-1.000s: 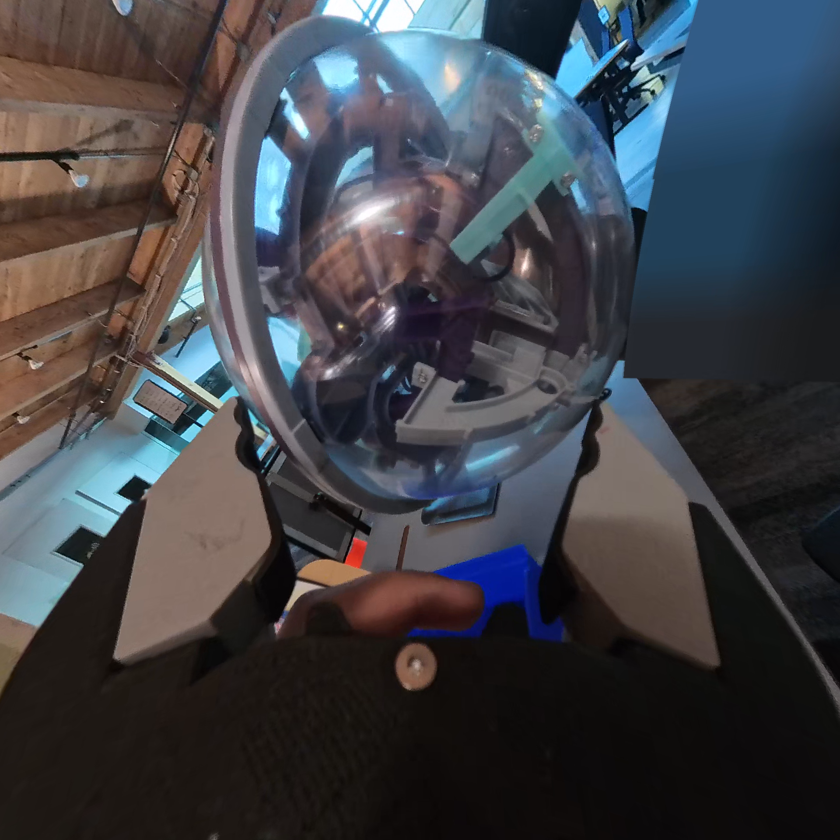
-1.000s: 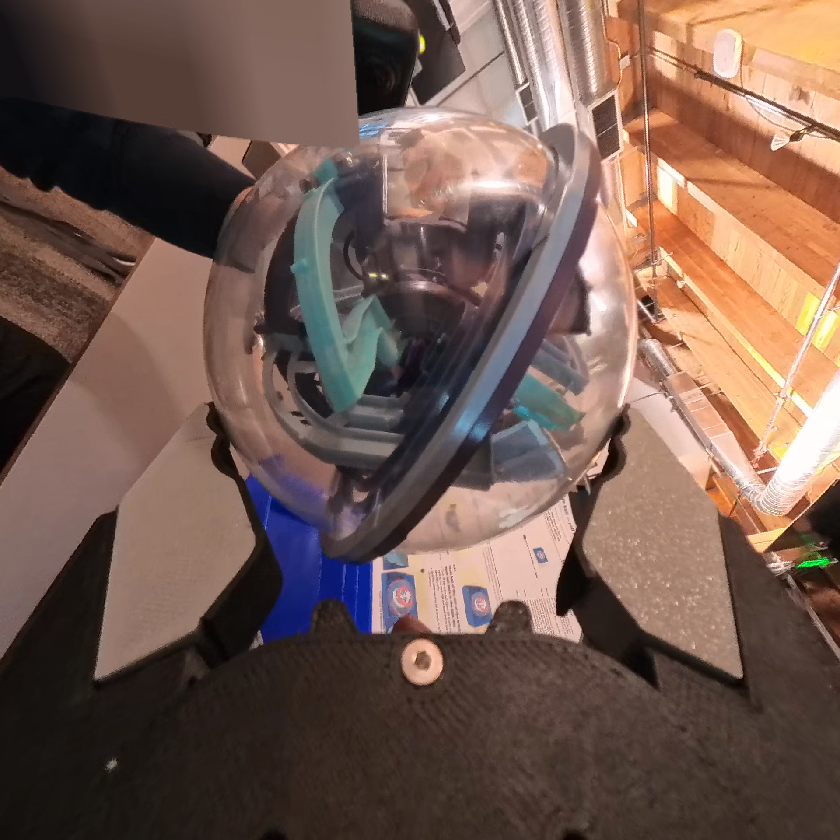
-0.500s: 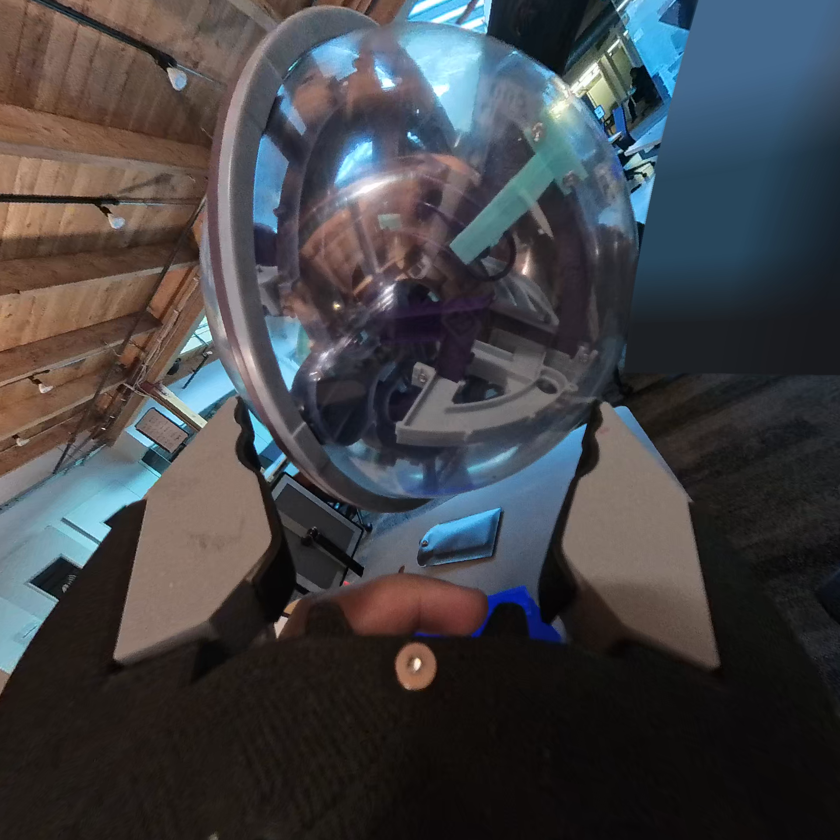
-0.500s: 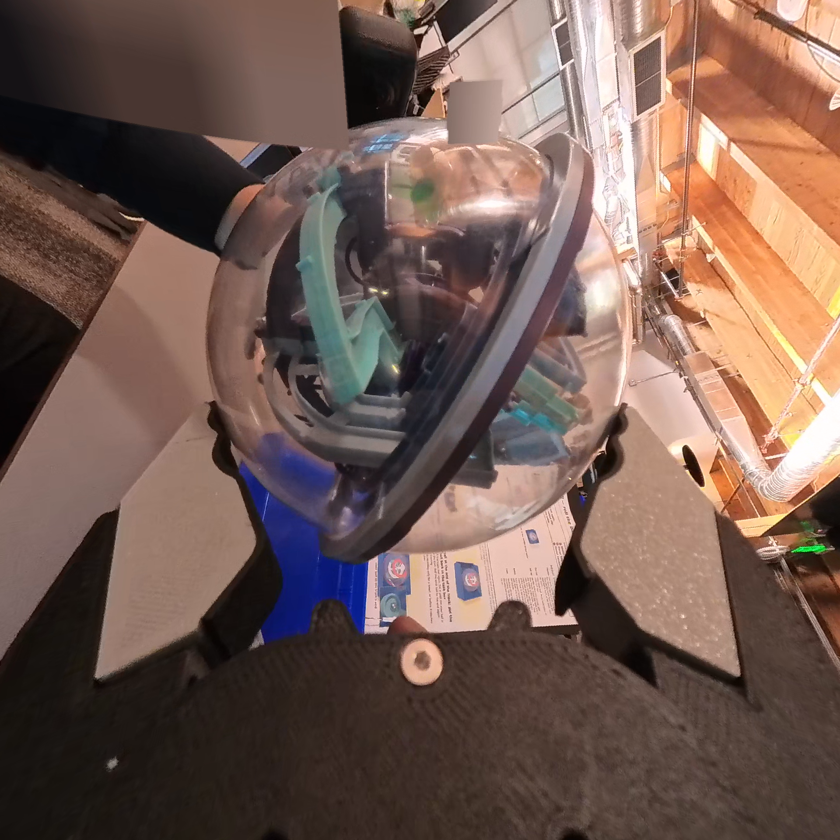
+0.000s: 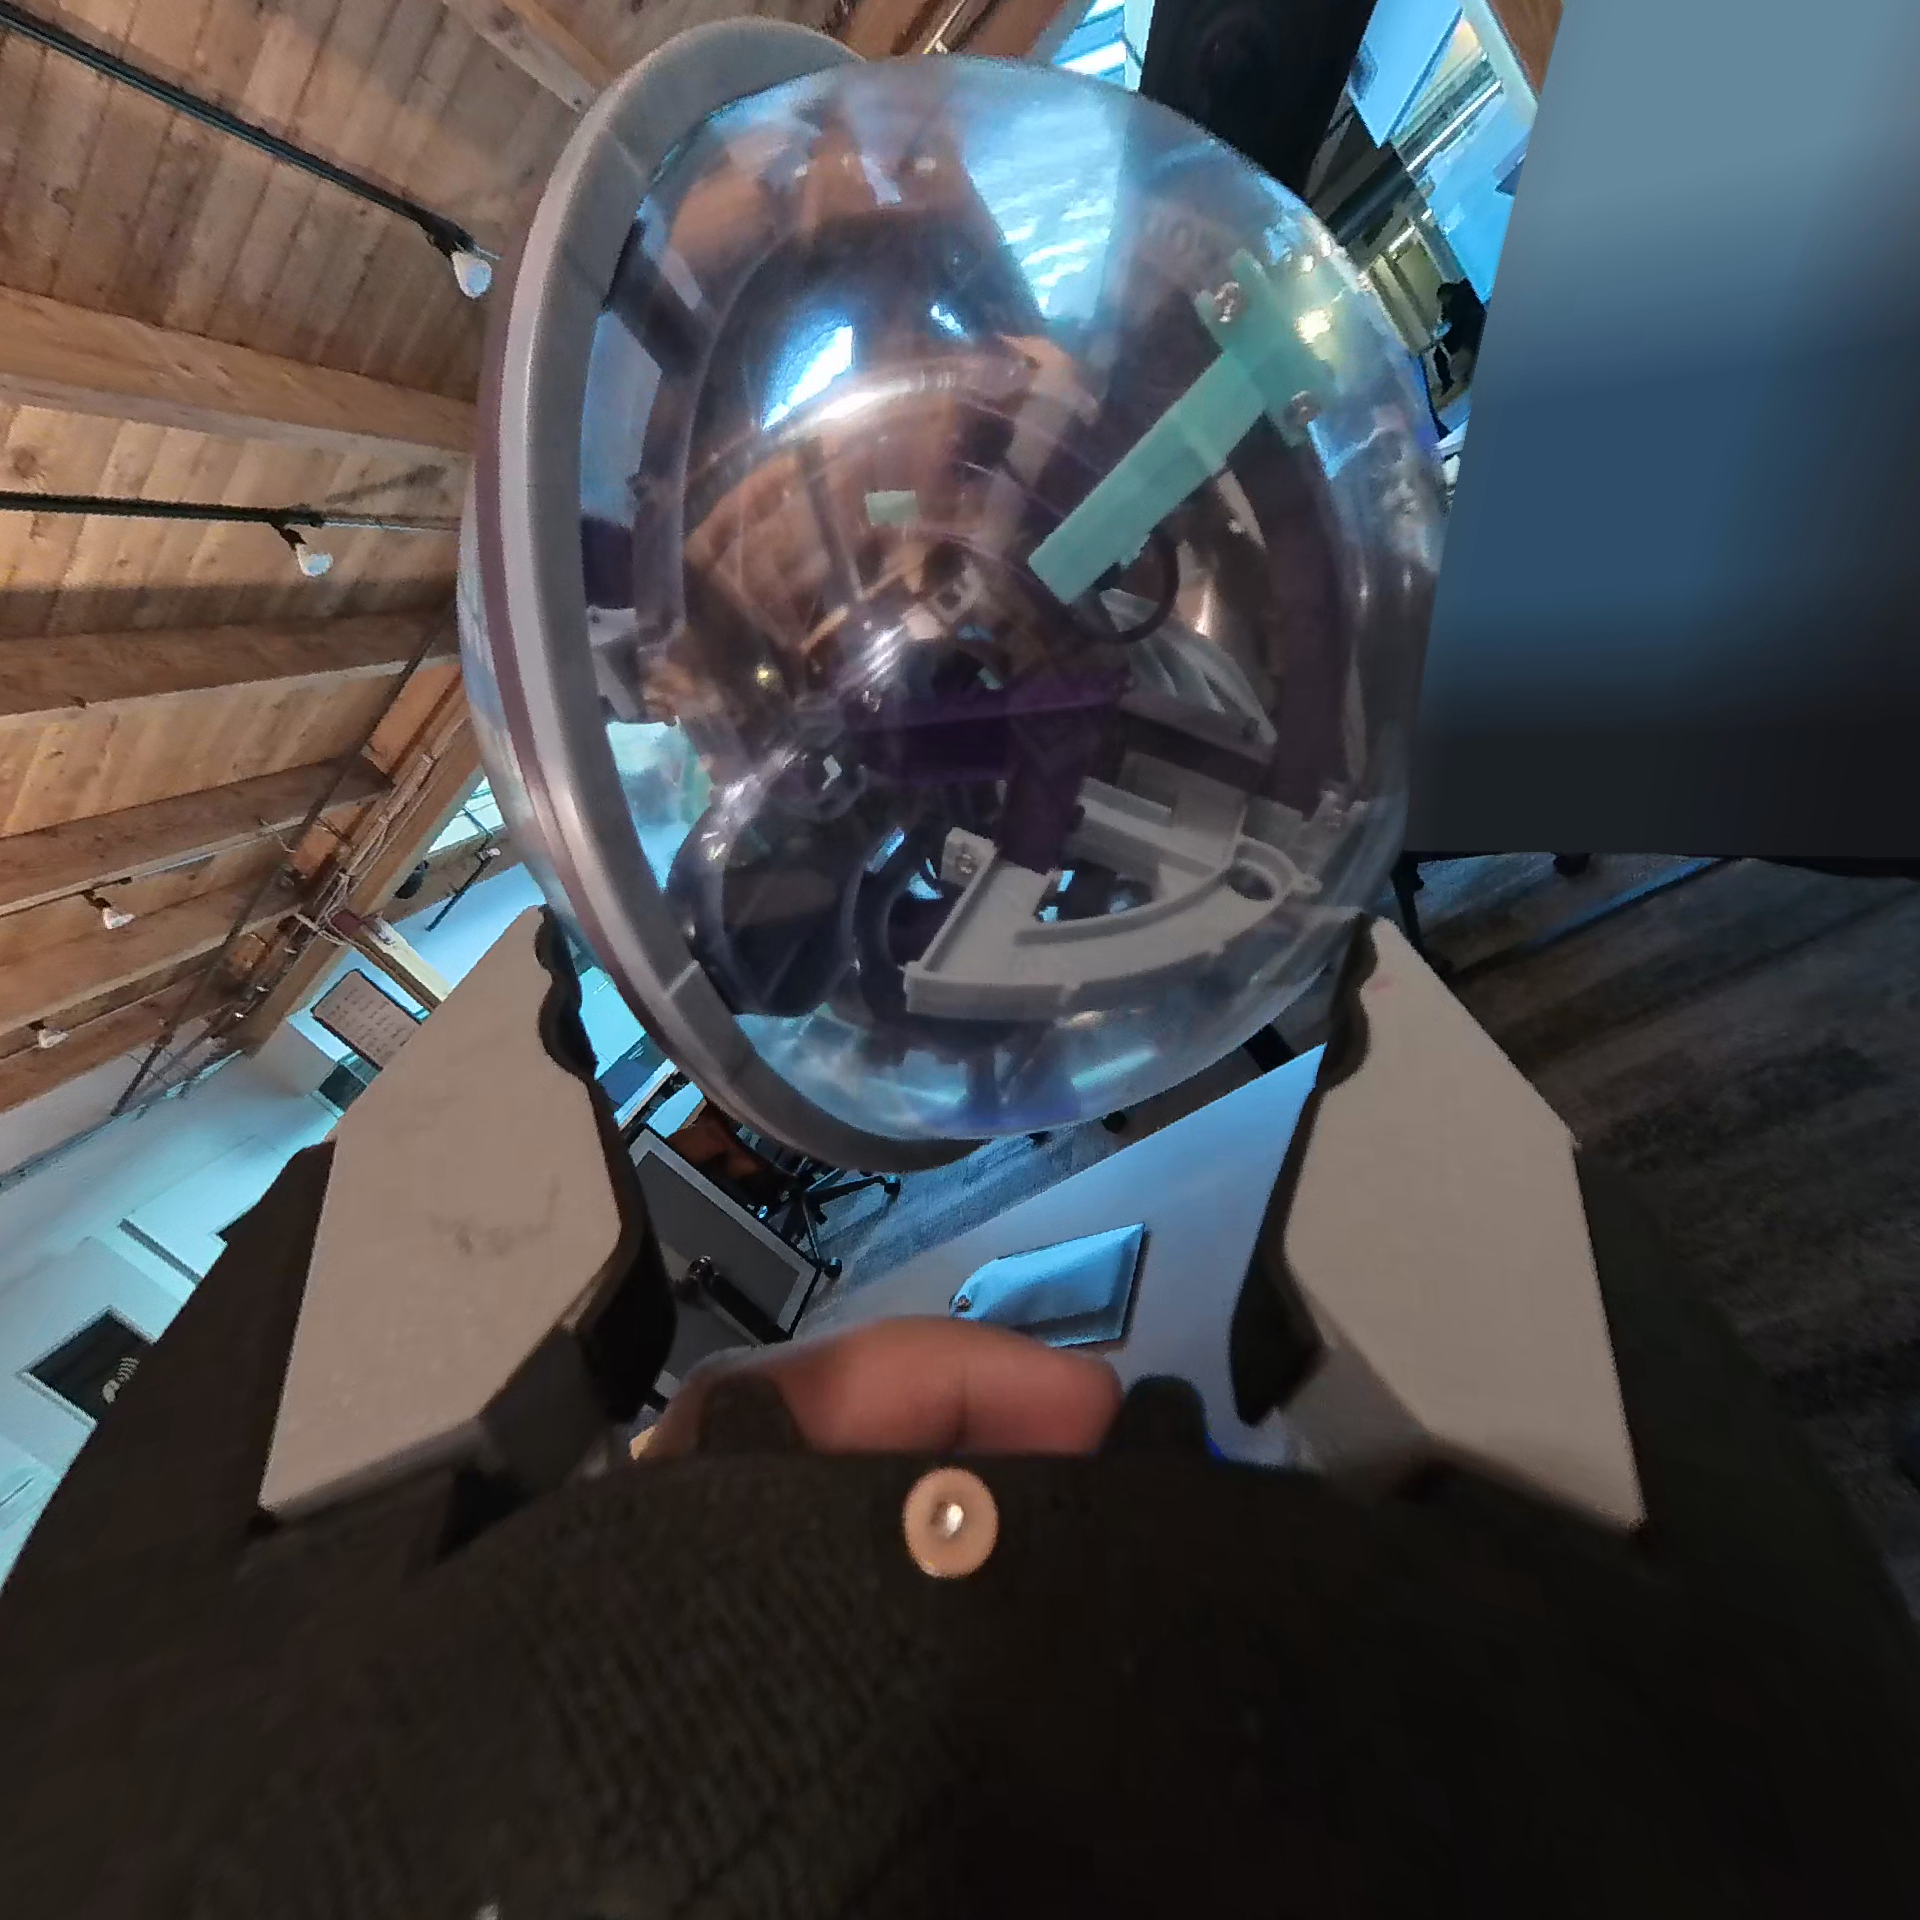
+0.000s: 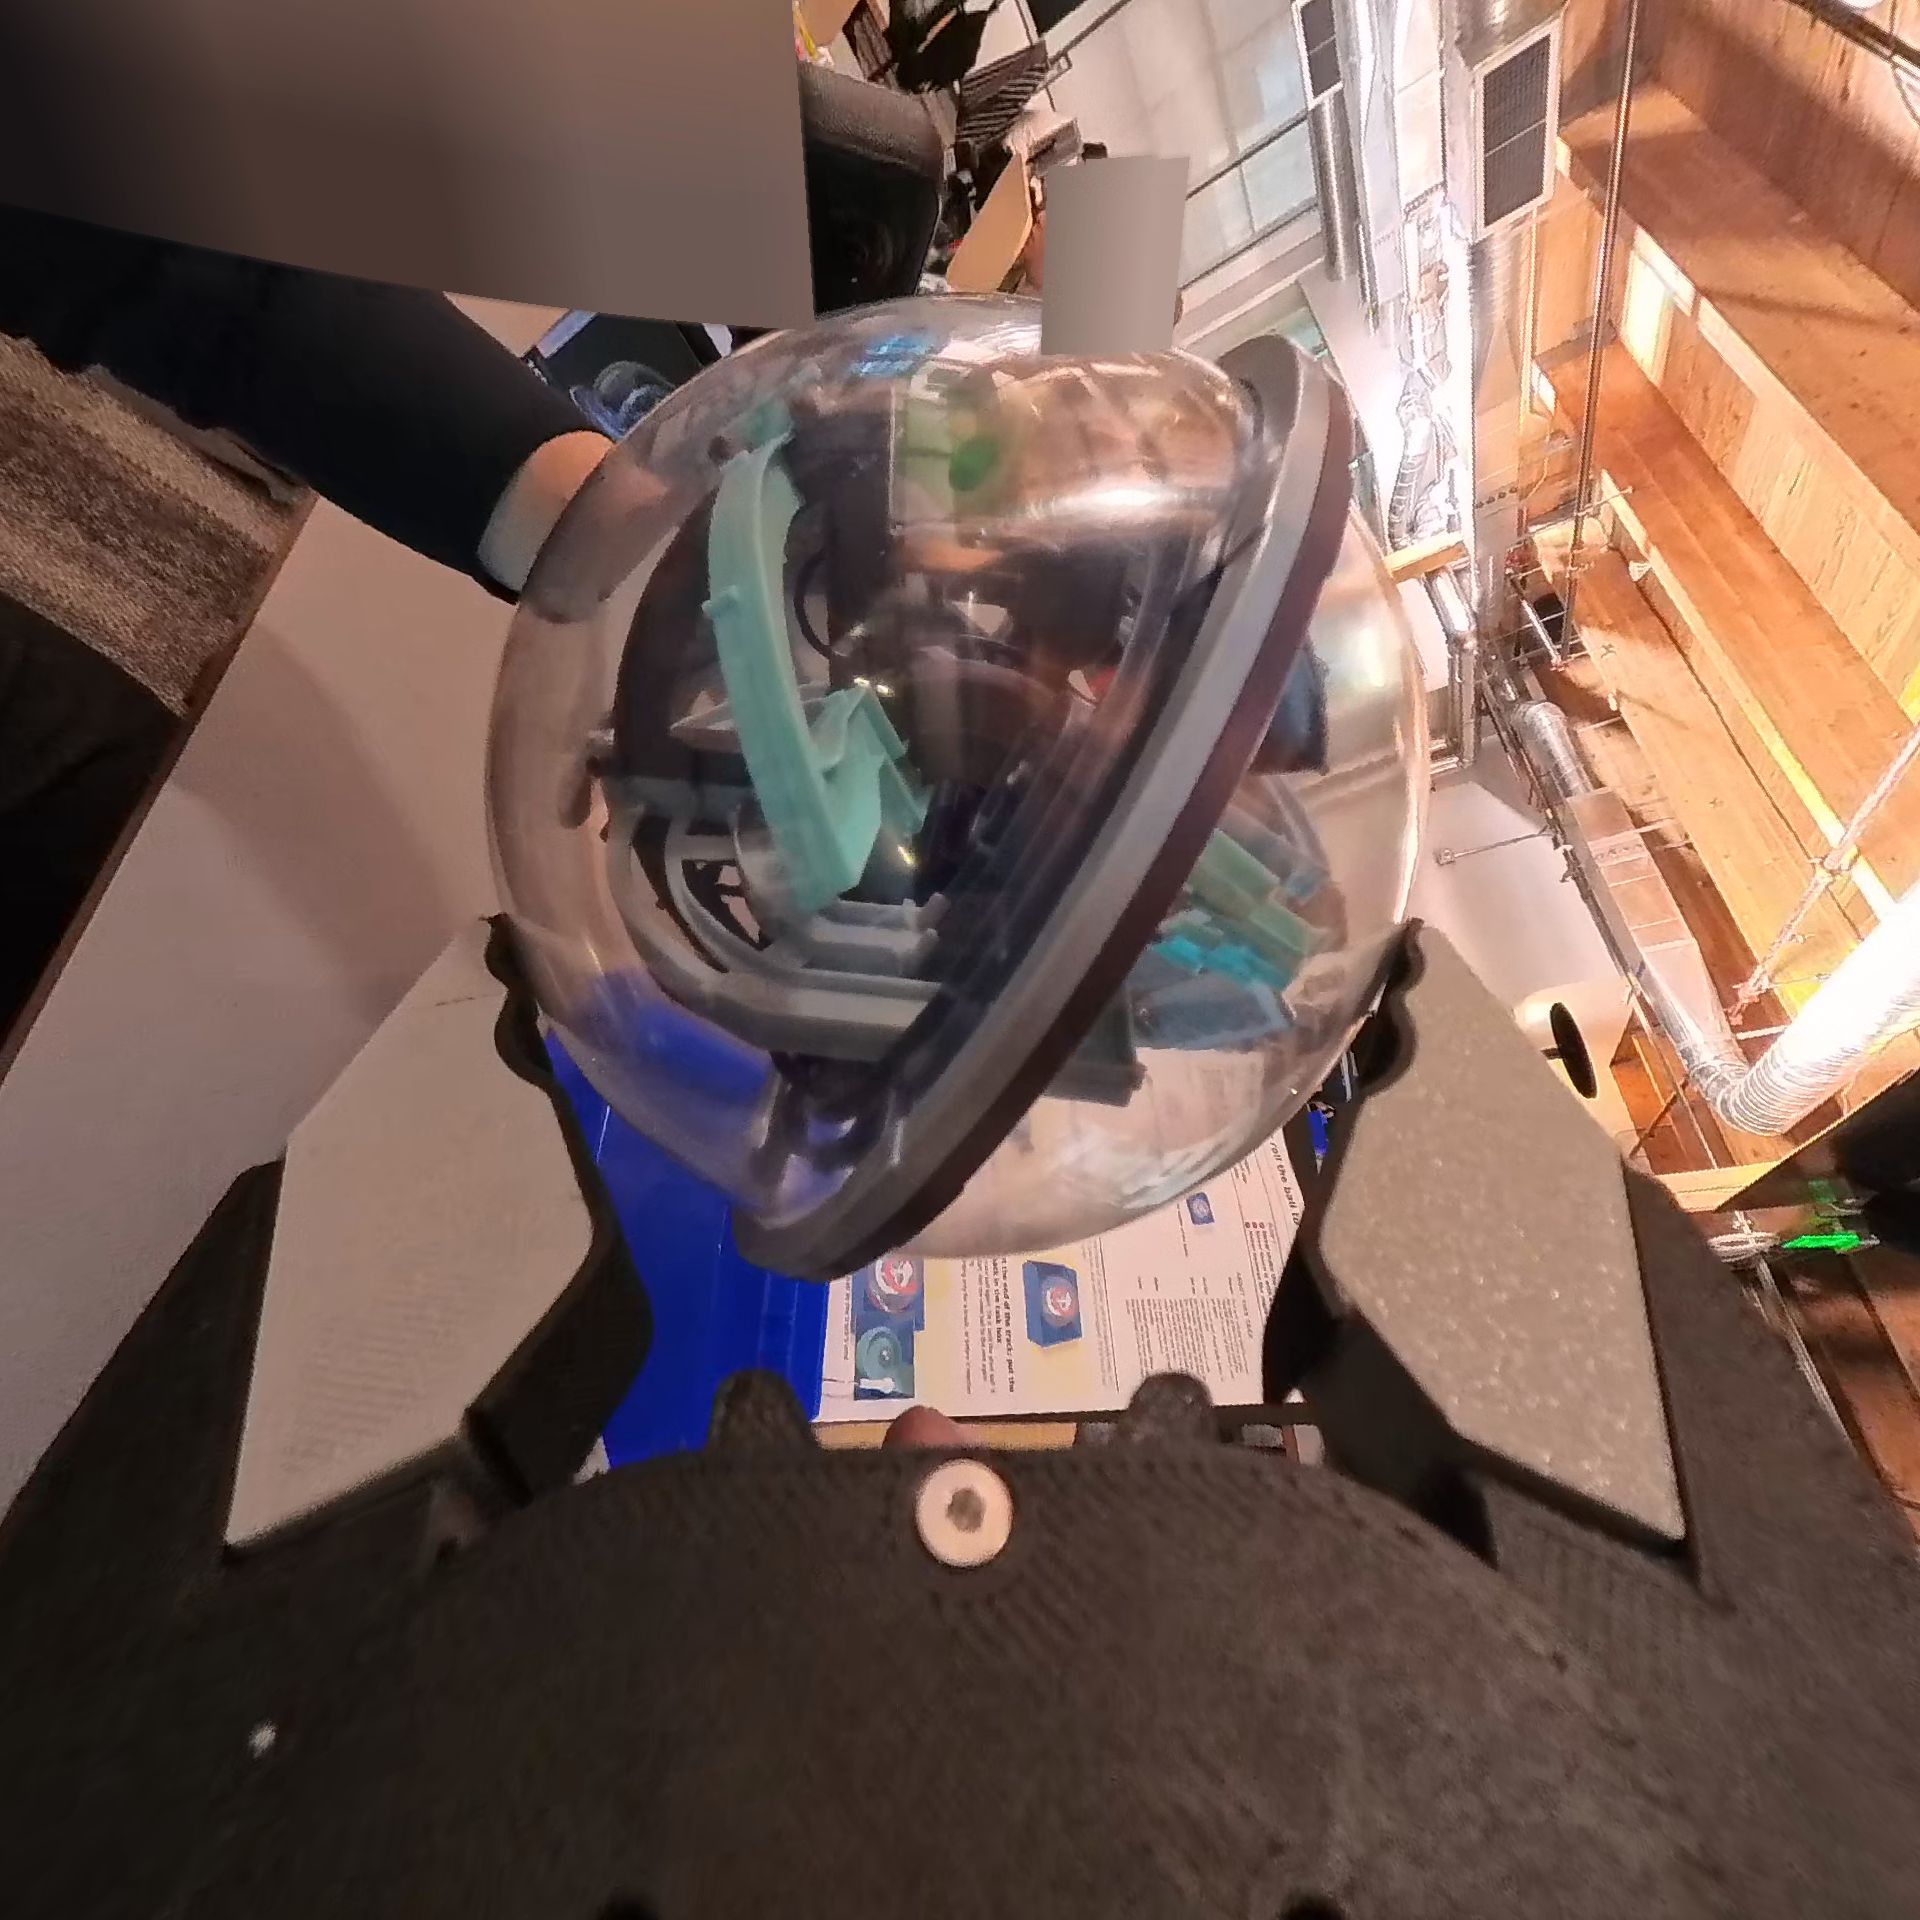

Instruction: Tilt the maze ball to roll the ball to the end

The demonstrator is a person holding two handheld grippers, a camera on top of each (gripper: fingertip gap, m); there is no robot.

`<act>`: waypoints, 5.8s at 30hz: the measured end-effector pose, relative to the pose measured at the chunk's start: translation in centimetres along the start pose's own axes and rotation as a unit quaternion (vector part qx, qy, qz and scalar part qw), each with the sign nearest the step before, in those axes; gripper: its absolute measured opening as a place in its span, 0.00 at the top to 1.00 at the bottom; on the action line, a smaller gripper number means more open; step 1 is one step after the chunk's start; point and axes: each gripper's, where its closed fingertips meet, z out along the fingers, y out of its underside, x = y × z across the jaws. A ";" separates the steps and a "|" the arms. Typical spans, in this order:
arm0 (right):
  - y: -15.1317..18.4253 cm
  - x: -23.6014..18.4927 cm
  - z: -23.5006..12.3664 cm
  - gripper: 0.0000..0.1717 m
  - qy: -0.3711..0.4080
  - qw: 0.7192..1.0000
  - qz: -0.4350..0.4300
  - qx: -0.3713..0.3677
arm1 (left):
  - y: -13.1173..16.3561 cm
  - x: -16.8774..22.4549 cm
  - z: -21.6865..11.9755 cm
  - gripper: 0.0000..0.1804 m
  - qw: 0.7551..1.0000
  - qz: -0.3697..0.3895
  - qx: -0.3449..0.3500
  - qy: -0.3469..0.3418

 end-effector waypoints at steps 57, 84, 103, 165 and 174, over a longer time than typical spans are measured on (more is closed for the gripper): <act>4.8 -4.0 1.4 0.13 -0.011 0.996 0.086 0.031 | 6.3 2.9 -0.8 0.23 0.994 -0.093 -0.066 0.004; 4.8 -4.1 1.0 0.13 -0.013 0.996 0.088 0.024 | 6.3 3.1 -0.3 0.23 0.993 -0.099 -0.058 0.006; 5.4 -5.4 1.0 0.13 -0.018 0.993 0.108 0.031 | 7.0 4.3 -0.5 0.23 0.991 -0.119 -0.062 0.005; 7.6 -11.5 0.9 0.14 -0.017 0.972 0.213 0.093 | 11.5 10.3 -1.4 0.23 0.967 -0.223 -0.118 0.034; 8.2 -12.8 1.4 0.14 -0.012 0.962 0.251 0.110 | 12.4 11.3 -2.0 0.23 0.957 -0.250 -0.141 0.042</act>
